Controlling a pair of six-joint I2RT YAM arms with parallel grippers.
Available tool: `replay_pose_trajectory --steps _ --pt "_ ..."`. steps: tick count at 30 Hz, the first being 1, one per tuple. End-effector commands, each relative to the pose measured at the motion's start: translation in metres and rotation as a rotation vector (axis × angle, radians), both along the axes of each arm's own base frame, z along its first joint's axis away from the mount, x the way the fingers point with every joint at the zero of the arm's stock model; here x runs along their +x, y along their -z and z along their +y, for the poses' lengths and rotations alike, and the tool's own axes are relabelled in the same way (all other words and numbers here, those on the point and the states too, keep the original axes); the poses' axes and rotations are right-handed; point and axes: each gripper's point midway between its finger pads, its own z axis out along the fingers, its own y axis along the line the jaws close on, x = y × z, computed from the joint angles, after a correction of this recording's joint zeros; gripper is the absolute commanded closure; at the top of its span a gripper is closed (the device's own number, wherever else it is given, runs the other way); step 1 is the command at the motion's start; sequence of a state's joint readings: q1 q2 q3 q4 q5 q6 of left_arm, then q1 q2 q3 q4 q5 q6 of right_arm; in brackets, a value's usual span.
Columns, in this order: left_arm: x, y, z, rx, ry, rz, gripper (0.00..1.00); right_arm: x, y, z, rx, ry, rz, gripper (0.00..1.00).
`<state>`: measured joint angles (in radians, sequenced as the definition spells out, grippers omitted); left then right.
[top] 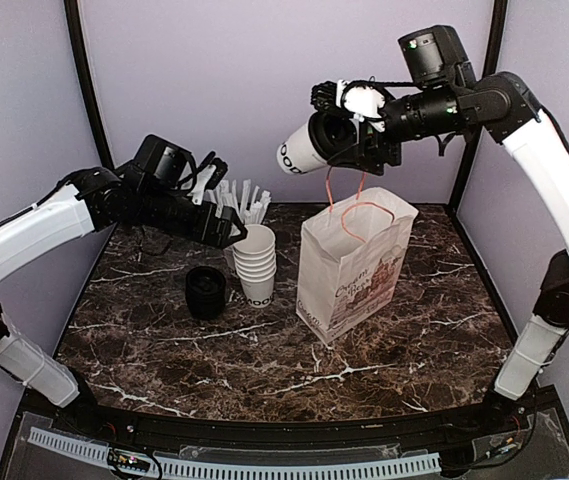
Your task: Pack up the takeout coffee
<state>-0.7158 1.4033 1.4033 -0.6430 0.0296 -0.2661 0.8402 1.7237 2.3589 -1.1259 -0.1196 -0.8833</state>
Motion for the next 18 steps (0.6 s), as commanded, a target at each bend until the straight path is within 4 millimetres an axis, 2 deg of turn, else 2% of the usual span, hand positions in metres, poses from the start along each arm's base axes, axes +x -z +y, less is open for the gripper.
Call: replay_pose_trajectory --steps 1,4,5,6,7,8,9,10,11,12,15,18 --pt "0.007 -0.047 -0.053 -0.215 0.149 -0.04 0.08 0.041 -0.029 -0.04 0.123 0.217 -0.077 0.28" --pt "0.023 -0.053 -0.082 -0.23 0.175 -0.019 0.14 0.066 -0.022 -0.075 0.133 0.381 -0.099 0.27" --pt "0.022 -0.055 -0.091 -0.23 0.192 -0.015 0.14 0.068 -0.025 -0.088 0.153 0.419 -0.103 0.27" --pt "0.029 -0.057 -0.103 -0.226 0.202 -0.017 0.14 0.074 -0.026 -0.104 0.169 0.465 -0.108 0.26" --pt "0.027 -0.053 -0.112 -0.21 0.213 -0.007 0.14 0.073 -0.027 -0.112 0.186 0.486 -0.109 0.26" --pt "0.036 -0.058 -0.124 -0.208 0.219 -0.021 0.14 0.078 -0.028 -0.127 0.201 0.528 -0.112 0.25" --pt "0.038 -0.073 -0.131 -0.207 0.221 -0.045 0.14 0.08 -0.032 -0.139 0.222 0.565 -0.123 0.25" --pt "0.046 -0.053 -0.141 -0.172 0.218 -0.012 0.14 0.081 -0.031 -0.149 0.232 0.592 -0.124 0.25" --pt "0.047 -0.066 -0.145 -0.172 0.224 -0.031 0.15 0.082 -0.028 -0.159 0.233 0.618 -0.121 0.24" --pt "0.053 -0.048 -0.155 -0.145 0.229 -0.003 0.16 0.082 -0.027 -0.168 0.237 0.642 -0.123 0.24" --pt "0.053 -0.04 -0.174 -0.153 0.281 0.013 0.19 0.081 -0.019 -0.189 0.233 0.693 -0.123 0.23" --pt "0.044 -0.039 -0.187 -0.175 0.331 0.016 0.23 0.077 -0.01 -0.2 0.224 0.72 -0.112 0.23"
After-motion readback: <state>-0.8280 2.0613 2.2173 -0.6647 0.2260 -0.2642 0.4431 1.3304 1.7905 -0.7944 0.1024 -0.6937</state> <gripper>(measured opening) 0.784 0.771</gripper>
